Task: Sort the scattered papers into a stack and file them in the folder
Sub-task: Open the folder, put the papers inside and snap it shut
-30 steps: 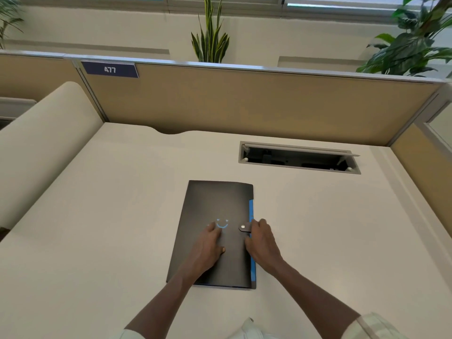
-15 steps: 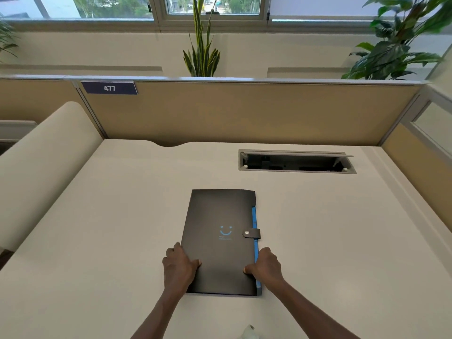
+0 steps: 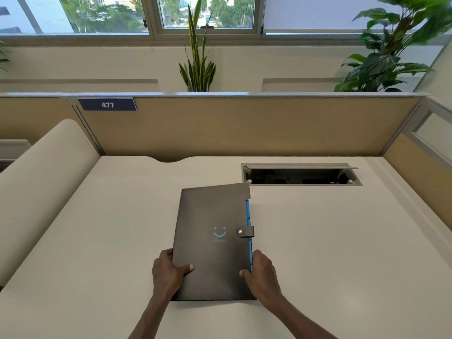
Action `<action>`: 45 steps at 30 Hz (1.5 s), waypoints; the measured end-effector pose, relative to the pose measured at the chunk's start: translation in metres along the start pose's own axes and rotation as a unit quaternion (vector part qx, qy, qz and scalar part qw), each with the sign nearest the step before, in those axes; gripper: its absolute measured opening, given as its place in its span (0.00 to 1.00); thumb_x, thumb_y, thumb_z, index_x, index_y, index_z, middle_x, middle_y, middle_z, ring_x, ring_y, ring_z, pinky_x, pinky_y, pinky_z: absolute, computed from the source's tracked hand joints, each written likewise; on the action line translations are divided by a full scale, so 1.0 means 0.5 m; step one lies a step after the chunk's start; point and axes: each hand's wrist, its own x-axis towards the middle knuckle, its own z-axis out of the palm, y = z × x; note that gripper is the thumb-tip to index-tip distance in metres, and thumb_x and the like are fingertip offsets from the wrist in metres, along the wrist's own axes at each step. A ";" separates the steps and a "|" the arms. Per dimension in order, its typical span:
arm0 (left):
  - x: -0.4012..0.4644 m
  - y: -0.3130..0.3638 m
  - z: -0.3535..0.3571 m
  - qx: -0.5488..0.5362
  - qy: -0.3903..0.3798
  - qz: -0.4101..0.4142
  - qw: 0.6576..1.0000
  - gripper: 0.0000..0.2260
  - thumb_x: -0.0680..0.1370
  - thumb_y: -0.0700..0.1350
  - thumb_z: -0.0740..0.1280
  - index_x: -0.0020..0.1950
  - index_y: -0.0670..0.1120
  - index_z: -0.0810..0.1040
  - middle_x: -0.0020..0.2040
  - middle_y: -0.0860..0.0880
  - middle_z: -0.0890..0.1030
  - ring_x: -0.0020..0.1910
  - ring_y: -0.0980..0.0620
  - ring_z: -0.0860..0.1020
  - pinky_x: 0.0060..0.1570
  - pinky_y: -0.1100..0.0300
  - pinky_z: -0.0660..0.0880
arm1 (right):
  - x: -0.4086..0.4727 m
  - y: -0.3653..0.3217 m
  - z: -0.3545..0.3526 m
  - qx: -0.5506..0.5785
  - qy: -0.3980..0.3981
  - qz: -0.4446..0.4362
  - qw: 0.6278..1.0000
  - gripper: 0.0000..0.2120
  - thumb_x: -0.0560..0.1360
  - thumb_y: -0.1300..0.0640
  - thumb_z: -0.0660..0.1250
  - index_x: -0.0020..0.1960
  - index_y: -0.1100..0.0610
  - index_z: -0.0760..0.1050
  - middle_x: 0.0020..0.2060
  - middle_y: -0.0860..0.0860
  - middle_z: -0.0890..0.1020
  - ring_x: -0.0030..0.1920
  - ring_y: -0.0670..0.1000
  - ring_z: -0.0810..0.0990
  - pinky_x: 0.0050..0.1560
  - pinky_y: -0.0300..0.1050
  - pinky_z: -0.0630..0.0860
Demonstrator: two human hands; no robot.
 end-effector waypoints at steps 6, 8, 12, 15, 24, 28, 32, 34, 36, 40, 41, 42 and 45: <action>0.128 0.069 -0.027 0.004 0.022 0.033 0.999 0.31 0.65 0.42 0.81 0.66 0.39 0.77 0.60 0.39 0.82 0.59 0.38 0.79 0.57 0.47 0.75 | 0.117 -0.082 -0.009 0.036 0.018 -0.019 0.999 0.12 0.73 0.59 0.70 0.50 0.60 0.70 0.47 0.55 0.78 0.47 0.55 0.76 0.48 0.48 0.76; 0.172 0.094 -0.027 0.013 0.024 0.037 0.999 0.31 0.65 0.42 0.81 0.65 0.39 0.77 0.59 0.39 0.82 0.58 0.38 0.79 0.56 0.48 0.75 | 0.165 -0.102 -0.008 0.037 0.018 -0.021 0.999 0.11 0.73 0.59 0.71 0.49 0.60 0.69 0.47 0.55 0.77 0.46 0.54 0.76 0.49 0.49 0.75; 0.257 0.130 -0.017 0.028 0.009 0.034 0.999 0.29 0.65 0.43 0.81 0.64 0.39 0.78 0.58 0.41 0.83 0.56 0.39 0.80 0.52 0.50 0.75 | 0.255 -0.122 0.008 0.028 0.015 -0.007 0.999 0.12 0.72 0.59 0.72 0.49 0.59 0.70 0.49 0.56 0.78 0.47 0.54 0.76 0.48 0.47 0.74; 0.309 0.142 0.000 0.039 -0.006 0.028 0.999 0.28 0.66 0.43 0.81 0.63 0.39 0.78 0.58 0.42 0.83 0.56 0.39 0.80 0.49 0.52 0.74 | 0.307 -0.118 0.027 0.010 0.009 -0.002 1.000 0.13 0.72 0.58 0.72 0.52 0.61 0.72 0.51 0.56 0.78 0.50 0.55 0.77 0.49 0.46 0.73; 0.407 0.142 0.057 0.089 0.004 0.041 0.995 0.23 0.68 0.47 0.79 0.60 0.40 0.80 0.53 0.40 0.84 0.51 0.37 0.81 0.47 0.52 0.75 | 0.401 -0.093 0.067 -0.039 0.035 -0.017 0.998 0.13 0.75 0.53 0.69 0.53 0.59 0.70 0.52 0.54 0.70 0.51 0.53 0.73 0.49 0.43 0.73; 0.430 0.150 0.072 0.093 0.030 0.047 0.994 0.21 0.68 0.48 0.79 0.57 0.41 0.82 0.49 0.40 0.84 0.47 0.36 0.81 0.46 0.50 0.77 | 0.435 -0.092 0.070 -0.037 0.036 -0.027 0.998 0.13 0.75 0.54 0.69 0.53 0.60 0.70 0.52 0.55 0.69 0.52 0.54 0.71 0.50 0.43 0.72; 0.448 0.155 0.081 0.096 0.040 0.047 0.993 0.21 0.68 0.49 0.79 0.57 0.42 0.82 0.49 0.40 0.84 0.47 0.35 0.81 0.44 0.52 0.74 | 0.461 -0.093 0.070 -0.027 0.043 -0.030 0.998 0.14 0.75 0.54 0.69 0.55 0.60 0.70 0.52 0.54 0.69 0.48 0.49 0.66 0.48 0.40 0.70; 0.455 0.154 0.082 0.098 0.045 0.050 0.993 0.21 0.68 0.50 0.79 0.58 0.43 0.82 0.49 0.41 0.84 0.47 0.36 0.81 0.42 0.54 0.71 | 0.470 -0.092 0.072 -0.022 0.043 -0.031 0.998 0.15 0.76 0.54 0.69 0.56 0.60 0.70 0.52 0.54 0.69 0.49 0.49 0.68 0.47 0.40 0.70; 0.459 0.153 0.084 0.092 0.047 0.051 0.993 0.22 0.68 0.51 0.79 0.59 0.43 0.82 0.50 0.41 0.84 0.47 0.36 0.81 0.42 0.55 0.70 | 0.476 -0.092 0.072 -0.014 0.038 -0.027 0.999 0.17 0.76 0.54 0.69 0.60 0.60 0.69 0.53 0.55 0.69 0.52 0.51 0.70 0.49 0.40 0.72; 0.465 0.146 0.084 0.076 0.041 0.044 0.995 0.26 0.69 0.52 0.78 0.64 0.45 0.81 0.56 0.42 0.84 0.52 0.36 0.81 0.49 0.51 0.75 | 0.483 -0.092 0.071 -0.012 0.023 -0.022 0.999 0.22 0.77 0.53 0.68 0.66 0.62 0.67 0.57 0.56 0.69 0.56 0.51 0.69 0.52 0.39 0.69; 0.467 0.145 0.084 0.068 0.038 0.041 0.996 0.27 0.69 0.53 0.78 0.66 0.46 0.80 0.58 0.42 0.83 0.53 0.36 0.80 0.51 0.50 0.76 | 0.484 -0.091 0.071 -0.012 0.021 -0.020 1.000 0.23 0.77 0.53 0.68 0.67 0.62 0.66 0.57 0.56 0.69 0.56 0.51 0.69 0.52 0.38 0.68; 0.469 0.145 0.083 0.056 0.036 0.037 0.997 0.29 0.69 0.53 0.79 0.67 0.46 0.79 0.59 0.43 0.83 0.55 0.36 0.80 0.53 0.49 0.76 | 0.484 -0.091 0.070 -0.011 0.020 -0.018 1.000 0.23 0.77 0.53 0.67 0.67 0.62 0.66 0.57 0.56 0.69 0.57 0.51 0.69 0.52 0.37 0.68; 0.470 0.144 0.080 0.031 0.028 0.024 0.999 0.32 0.68 0.52 0.79 0.70 0.47 0.77 0.61 0.45 0.83 0.58 0.37 0.79 0.56 0.47 0.77 | 0.485 -0.090 0.068 -0.017 0.015 -0.017 1.000 0.24 0.77 0.52 0.67 0.67 0.62 0.66 0.58 0.57 0.69 0.57 0.52 0.69 0.53 0.39 0.69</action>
